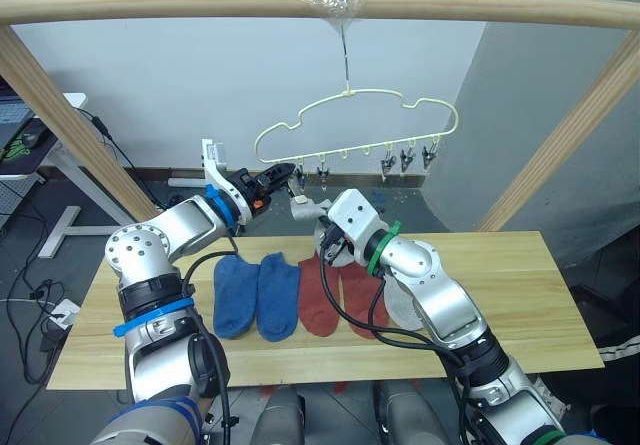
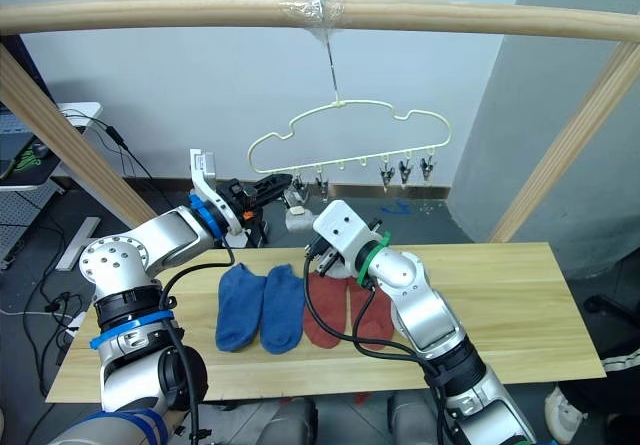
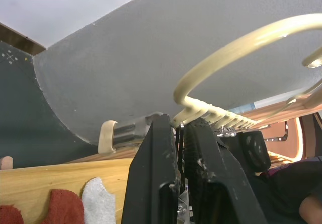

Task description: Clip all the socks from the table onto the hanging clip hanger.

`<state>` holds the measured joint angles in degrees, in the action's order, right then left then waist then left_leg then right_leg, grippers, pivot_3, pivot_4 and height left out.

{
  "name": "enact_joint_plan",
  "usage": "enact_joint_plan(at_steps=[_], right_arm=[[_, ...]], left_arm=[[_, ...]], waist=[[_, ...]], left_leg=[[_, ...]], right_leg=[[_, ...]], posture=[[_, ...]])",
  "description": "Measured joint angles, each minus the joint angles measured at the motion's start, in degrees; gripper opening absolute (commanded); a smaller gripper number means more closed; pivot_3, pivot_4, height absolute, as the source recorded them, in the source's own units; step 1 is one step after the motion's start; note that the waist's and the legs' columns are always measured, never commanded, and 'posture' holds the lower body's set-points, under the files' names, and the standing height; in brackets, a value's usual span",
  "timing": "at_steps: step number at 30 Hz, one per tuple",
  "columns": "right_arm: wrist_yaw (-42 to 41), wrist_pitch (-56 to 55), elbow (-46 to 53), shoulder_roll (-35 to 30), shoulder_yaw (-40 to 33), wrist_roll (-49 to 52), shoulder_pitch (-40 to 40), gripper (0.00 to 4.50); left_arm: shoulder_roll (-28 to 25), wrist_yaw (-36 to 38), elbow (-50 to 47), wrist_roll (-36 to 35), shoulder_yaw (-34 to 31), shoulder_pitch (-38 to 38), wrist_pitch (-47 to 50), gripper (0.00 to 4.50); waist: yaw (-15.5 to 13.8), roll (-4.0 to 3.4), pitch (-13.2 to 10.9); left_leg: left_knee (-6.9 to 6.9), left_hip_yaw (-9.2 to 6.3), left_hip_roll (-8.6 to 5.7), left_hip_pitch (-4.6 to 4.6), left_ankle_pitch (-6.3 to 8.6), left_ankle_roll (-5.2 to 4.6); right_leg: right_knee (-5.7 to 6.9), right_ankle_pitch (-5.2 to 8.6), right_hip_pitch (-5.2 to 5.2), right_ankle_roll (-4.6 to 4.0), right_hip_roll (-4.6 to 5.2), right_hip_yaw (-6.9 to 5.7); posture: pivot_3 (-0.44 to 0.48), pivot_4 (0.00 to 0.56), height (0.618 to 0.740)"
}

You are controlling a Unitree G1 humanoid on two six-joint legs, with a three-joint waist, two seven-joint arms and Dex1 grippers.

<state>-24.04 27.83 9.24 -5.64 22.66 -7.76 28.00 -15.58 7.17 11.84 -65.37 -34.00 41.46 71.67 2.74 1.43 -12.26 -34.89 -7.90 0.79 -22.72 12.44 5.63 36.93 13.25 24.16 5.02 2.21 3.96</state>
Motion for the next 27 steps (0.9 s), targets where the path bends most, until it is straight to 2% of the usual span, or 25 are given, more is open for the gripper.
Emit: enact_joint_plan(at_steps=[3, 11, 15, 19, 25, 27], right_arm=[[0.1, -0.1, 0.0, 0.0, 0.0, 0.0, 0.0, 0.00], [0.3, -1.1, -0.9, 0.2, 0.0, 0.3, 0.0, 0.00], [0.2, -2.2, -2.6, 0.5, -0.2, 1.1, 0.0, 0.00], [-0.9, -1.6, -4.7, 2.9, -1.2, 4.0, -0.1, 0.00], [-2.5, 2.1, -7.5, 6.2, -3.1, 9.3, 0.1, 0.00], [-2.9, 2.4, -8.5, 6.3, -3.5, 9.8, 0.6, 0.58]], left_arm=[[0.0, 0.9, -0.7, -1.3, 0.0, -0.2, 0.0, 2.22], [-1.8, -0.5, -2.1, -3.2, -0.5, -1.6, -0.3, 4.49], [-3.6, -1.8, -5.7, -6.1, -1.3, -5.3, 0.6, 4.49], [-6.4, -1.0, -11.1, -6.2, 1.5, -10.9, 1.9, 4.49], [-12.0, 1.1, -14.5, -8.7, 1.7, -11.9, 1.7, 4.49], [-13.6, 2.3, -15.5, -8.5, 2.4, -12.9, 1.4, 4.50]], waist=[[0.0, 0.00, 0.0], [0.1, 0.00, 0.0], [0.3, 0.00, 0.0], [0.2, 0.03, 0.0], [-0.6, 0.03, 0.0], [-0.9, 0.03, 0.0]], left_leg=[[0.00, 0.00, 0.00, 0.00, 0.00, 0.00], [0.00, 0.00, 0.01, 0.01, 0.00, 0.00], [0.01, 0.00, 0.02, 0.01, 0.00, -0.01], [0.00, -0.03, 0.03, 0.01, 0.00, -0.01], [0.00, -0.07, 0.02, 0.02, -0.01, -0.02], [0.01, -0.07, 0.03, 0.02, -0.01, -0.02]], right_leg=[[0.01, 0.00, 0.00, 0.00, 0.00, 0.00], [0.01, -0.01, 0.00, -0.01, 0.00, 0.01], [0.02, -0.01, 0.01, -0.04, 0.00, 0.00], [0.03, -0.02, 0.00, -0.05, -0.02, -0.01], [0.05, -0.01, -0.01, -0.03, -0.02, -0.05], [0.05, 0.00, 0.00, -0.04, -0.02, -0.06]], posture=[[0.027, 0.188, 0.740], [0.022, 0.188, 0.740], [0.034, 0.189, 0.740], [0.048, 0.187, 0.740], [0.085, 0.182, 0.740], [0.101, 0.176, 0.740]])
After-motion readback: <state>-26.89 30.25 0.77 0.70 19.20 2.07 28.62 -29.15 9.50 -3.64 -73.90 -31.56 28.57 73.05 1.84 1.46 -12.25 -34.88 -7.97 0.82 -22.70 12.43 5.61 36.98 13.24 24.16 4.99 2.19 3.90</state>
